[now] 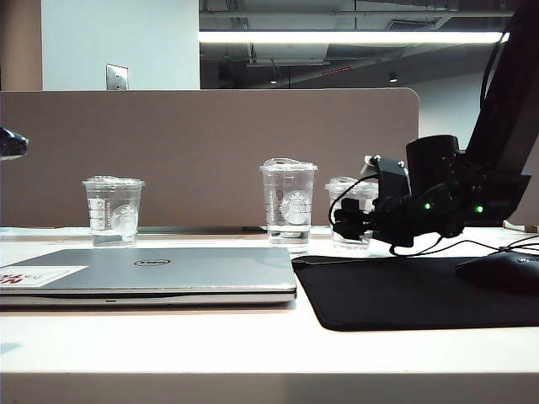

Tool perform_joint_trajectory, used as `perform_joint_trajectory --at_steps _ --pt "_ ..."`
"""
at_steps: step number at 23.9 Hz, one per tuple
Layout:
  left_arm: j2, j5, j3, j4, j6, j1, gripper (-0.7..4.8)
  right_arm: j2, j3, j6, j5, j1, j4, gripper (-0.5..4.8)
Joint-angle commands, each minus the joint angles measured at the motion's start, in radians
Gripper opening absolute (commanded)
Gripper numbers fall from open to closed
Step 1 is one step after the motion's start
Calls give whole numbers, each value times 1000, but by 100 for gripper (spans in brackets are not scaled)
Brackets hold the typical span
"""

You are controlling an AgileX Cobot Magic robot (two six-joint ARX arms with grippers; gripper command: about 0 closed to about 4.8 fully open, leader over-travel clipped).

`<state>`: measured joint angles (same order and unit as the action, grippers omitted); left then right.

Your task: Pick up the coffee cup on the right and place it on the right side of the laptop.

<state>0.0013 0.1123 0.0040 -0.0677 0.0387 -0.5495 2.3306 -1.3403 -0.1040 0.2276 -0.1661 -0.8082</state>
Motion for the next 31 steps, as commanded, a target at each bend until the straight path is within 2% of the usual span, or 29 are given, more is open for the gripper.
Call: perform_joint_trajectory --at_steps 1,5,8,15,21,31 --pt "0 4 3 8 -2 -17 -5 -55 27 8 18 -2 -9 347" --pt "0 4 3 8 -2 -24 -5 -124 135 26 14 -2 -79 345" --pt "0 4 3 8 -2 -24 -5 -194 276 24 15 -2 -192 345" --pt "0 4 3 8 -2 -24 -5 -350 544 -24 45 -4 -377 345" --pt "0 4 3 8 -2 -24 -5 -433 658 18 126 -27 -398 345" --pt "0 4 3 8 -2 -24 -5 -462 746 31 125 -137 -392 345"
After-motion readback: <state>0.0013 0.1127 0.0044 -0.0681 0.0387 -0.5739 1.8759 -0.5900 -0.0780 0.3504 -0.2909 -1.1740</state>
